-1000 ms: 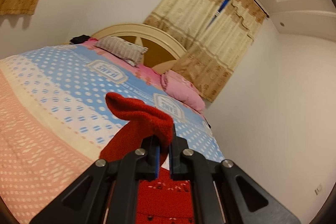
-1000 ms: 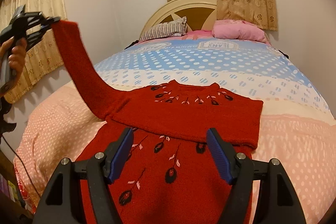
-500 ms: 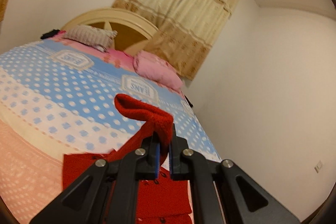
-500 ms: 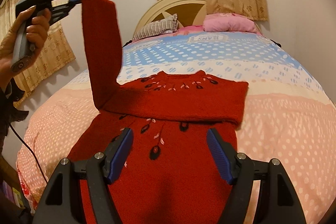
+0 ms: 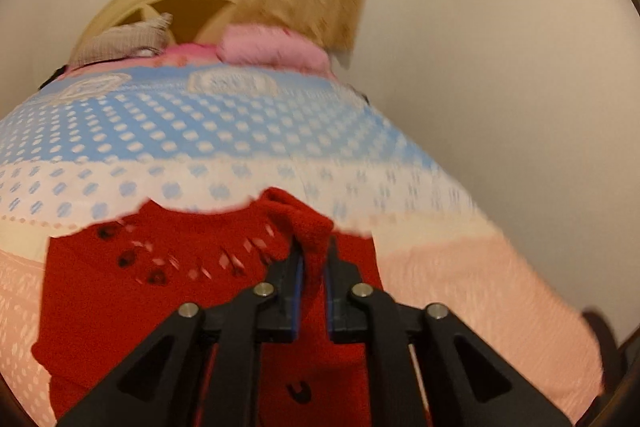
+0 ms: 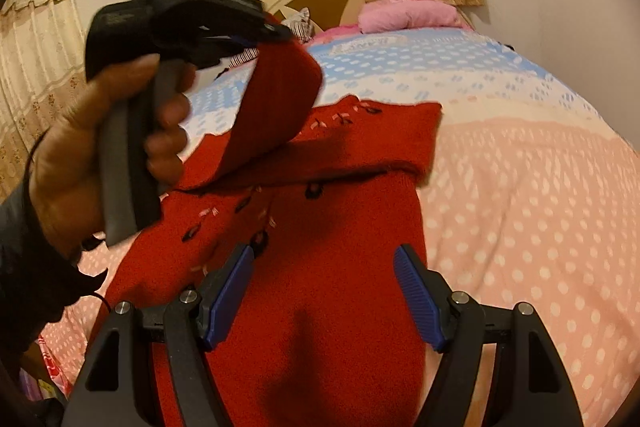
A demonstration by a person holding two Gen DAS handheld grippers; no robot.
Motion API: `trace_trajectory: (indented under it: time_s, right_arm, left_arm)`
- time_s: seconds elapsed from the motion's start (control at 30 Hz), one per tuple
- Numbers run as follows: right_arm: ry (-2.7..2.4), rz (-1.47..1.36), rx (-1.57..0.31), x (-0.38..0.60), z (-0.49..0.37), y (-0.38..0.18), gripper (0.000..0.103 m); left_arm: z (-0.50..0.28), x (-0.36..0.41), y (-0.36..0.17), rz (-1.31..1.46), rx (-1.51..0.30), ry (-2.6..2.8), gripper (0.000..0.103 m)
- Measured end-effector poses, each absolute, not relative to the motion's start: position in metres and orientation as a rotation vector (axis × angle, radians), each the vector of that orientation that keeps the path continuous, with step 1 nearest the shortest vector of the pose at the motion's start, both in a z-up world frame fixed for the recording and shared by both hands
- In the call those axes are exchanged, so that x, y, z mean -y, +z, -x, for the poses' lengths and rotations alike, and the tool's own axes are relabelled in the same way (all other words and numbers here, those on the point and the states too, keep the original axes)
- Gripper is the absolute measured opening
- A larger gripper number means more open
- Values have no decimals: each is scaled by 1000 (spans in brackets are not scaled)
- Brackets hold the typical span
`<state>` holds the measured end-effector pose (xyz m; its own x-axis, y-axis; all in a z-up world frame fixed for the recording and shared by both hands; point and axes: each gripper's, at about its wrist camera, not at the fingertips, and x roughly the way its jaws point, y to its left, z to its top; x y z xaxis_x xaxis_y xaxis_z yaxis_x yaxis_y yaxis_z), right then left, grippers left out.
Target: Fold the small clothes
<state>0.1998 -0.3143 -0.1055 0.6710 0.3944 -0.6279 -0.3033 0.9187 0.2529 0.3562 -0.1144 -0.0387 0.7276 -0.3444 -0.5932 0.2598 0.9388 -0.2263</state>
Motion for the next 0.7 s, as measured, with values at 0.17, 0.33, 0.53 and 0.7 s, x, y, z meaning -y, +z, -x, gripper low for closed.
trace_trajectory:
  time_s: [0.17, 0.33, 0.53, 0.7]
  right_arm:
    - [364, -142, -768, 322, -196, -121, 73]
    - [347, -151, -789, 327, -195, -126, 73]
    - [355, -134, -755, 321, -218, -94, 73]
    - [308, -189, -826, 314, -281, -93, 70]
  left_arm:
    - [-329, 113, -33, 14, -648, -349, 63]
    - [-289, 63, -29, -50, -549, -270, 103]
    - [-302, -13, -76, -129, -627, -19, 103]
    - [-315, -73, -112, -21, -728, 121, 103]
